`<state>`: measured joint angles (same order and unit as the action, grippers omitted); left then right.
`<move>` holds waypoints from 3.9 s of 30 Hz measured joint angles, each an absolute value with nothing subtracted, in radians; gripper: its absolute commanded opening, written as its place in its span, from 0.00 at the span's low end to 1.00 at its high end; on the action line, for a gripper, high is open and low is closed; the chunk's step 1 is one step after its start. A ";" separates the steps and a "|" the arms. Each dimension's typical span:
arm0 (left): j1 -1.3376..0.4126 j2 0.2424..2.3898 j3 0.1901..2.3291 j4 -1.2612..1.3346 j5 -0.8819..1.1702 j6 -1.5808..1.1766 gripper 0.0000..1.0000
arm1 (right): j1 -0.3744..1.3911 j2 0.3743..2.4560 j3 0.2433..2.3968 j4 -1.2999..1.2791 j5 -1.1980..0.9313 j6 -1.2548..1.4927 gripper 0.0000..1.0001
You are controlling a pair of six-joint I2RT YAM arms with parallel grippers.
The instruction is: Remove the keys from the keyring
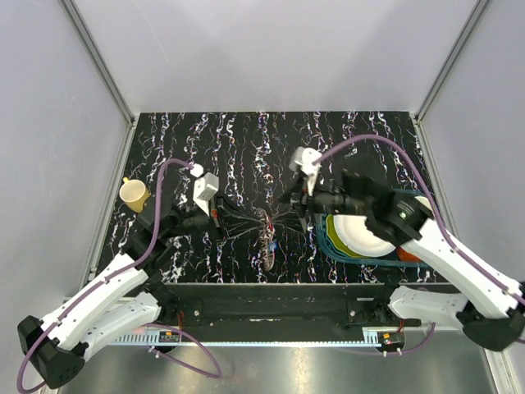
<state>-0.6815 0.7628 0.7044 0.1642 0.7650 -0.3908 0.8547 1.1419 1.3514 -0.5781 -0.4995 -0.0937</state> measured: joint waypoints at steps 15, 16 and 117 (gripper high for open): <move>-0.680 0.665 0.513 0.805 0.544 -0.562 0.00 | 0.855 0.887 0.895 0.109 -0.342 0.002 0.65; -0.680 0.665 0.511 0.833 0.537 -0.572 0.00 | 0.855 0.894 0.895 0.119 -0.347 0.000 0.65; -0.672 0.672 0.431 0.916 0.392 -0.636 0.00 | 1.012 0.982 0.954 0.053 -0.282 -0.149 0.48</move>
<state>-0.6716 0.6720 0.4309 0.9157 0.3923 -0.6361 1.0119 0.9825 0.9543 0.0532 -0.2825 -0.1490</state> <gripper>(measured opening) 0.005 0.482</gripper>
